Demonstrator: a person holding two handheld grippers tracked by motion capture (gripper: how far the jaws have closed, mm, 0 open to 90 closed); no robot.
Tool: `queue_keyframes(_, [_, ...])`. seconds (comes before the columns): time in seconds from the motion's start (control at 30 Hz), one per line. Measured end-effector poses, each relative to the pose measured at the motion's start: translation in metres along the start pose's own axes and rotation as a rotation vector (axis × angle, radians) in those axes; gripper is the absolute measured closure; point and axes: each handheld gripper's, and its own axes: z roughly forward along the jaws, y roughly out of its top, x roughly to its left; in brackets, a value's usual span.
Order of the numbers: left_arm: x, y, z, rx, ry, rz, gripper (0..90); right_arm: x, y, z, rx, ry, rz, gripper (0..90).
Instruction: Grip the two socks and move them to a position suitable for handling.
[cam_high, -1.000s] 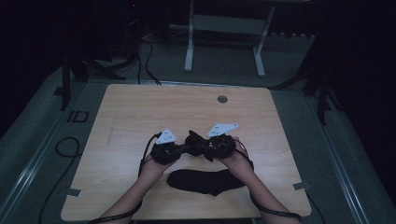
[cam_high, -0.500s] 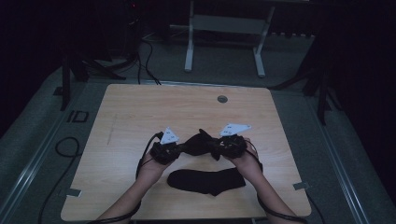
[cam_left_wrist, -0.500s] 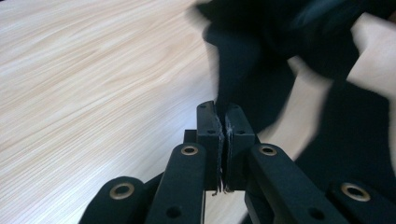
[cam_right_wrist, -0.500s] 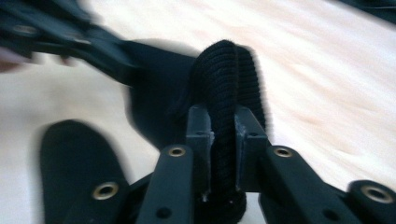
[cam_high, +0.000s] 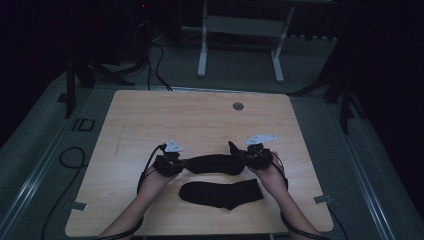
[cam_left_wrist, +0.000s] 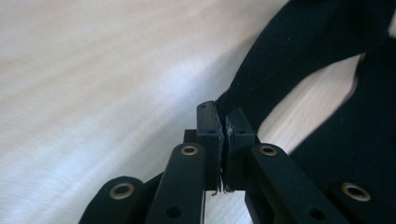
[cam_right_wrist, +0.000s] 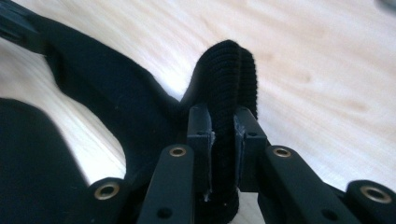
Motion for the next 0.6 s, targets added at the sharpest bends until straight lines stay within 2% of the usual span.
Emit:
queue_keyframes(0.03, [0.0, 0.0, 0.0, 0.0, 0.0, 0.0, 87.6, -0.001, -0.002, 0.004, 0.013, 0.006, 0.01, 78.9])
queue_keyframes(0.07, [0.002, -0.002, 0.004, 0.021, -0.003, -0.007, 87.6, -0.001, -0.002, 0.004, 0.013, 0.006, 0.01, 78.5])
queue_keyframes(0.13, [0.005, -0.004, 0.006, 0.039, 0.004, -0.007, 87.5, -0.003, -0.009, 0.022, 0.062, 0.015, 0.027, 69.9])
queue_keyframes(0.23, [0.008, -0.005, 0.008, 0.047, 0.007, -0.018, 87.4, -0.003, -0.01, 0.025, 0.075, 0.011, 0.028, 65.8])
queue_keyframes(0.27, [0.011, -0.006, 0.008, 0.05, 0.013, -0.025, 87.4, -0.003, -0.011, 0.027, 0.083, 0.014, 0.031, 60.1])
queue_keyframes(0.3, [0.013, -0.006, 0.007, 0.052, 0.008, -0.028, 87.4, -0.005, -0.012, 0.027, 0.079, 0.016, 0.044, 54.9])
queue_keyframes(0.33, [0.014, -0.006, 0.007, 0.056, 0.012, -0.028, 87.2, -0.007, -0.012, 0.025, 0.07, 0.018, 0.053, 53.4])
queue_keyframes(0.43, [0.02, -0.007, 0.006, 0.054, 0.037, -0.028, 86.8, -0.015, -0.009, 0.014, 0.02, 0.004, 0.088, 54.6])
queue_keyframes(0.47, [0.021, -0.007, 0.006, 0.048, 0.047, -0.035, 85.8, -0.021, -0.005, 0.004, -0.016, -0.013, 0.116, 57.4])
queue_keyframes(0.53, [0.023, -0.007, 0.005, 0.043, 0.051, -0.032, 85.7, -0.025, -0.003, 0.0, -0.032, -0.023, 0.127, 57.4])
queue_keyframes(0.57, [0.024, -0.008, 0.005, 0.031, 0.055, -0.038, 82.9, -0.028, -0.001, -0.003, -0.044, -0.028, 0.136, 61.4])
queue_keyframes(0.6, [0.025, -0.008, 0.004, 0.01, 0.053, -0.043, 75.3, -0.03, 0.0, -0.006, -0.046, -0.025, 0.139, 63.8])
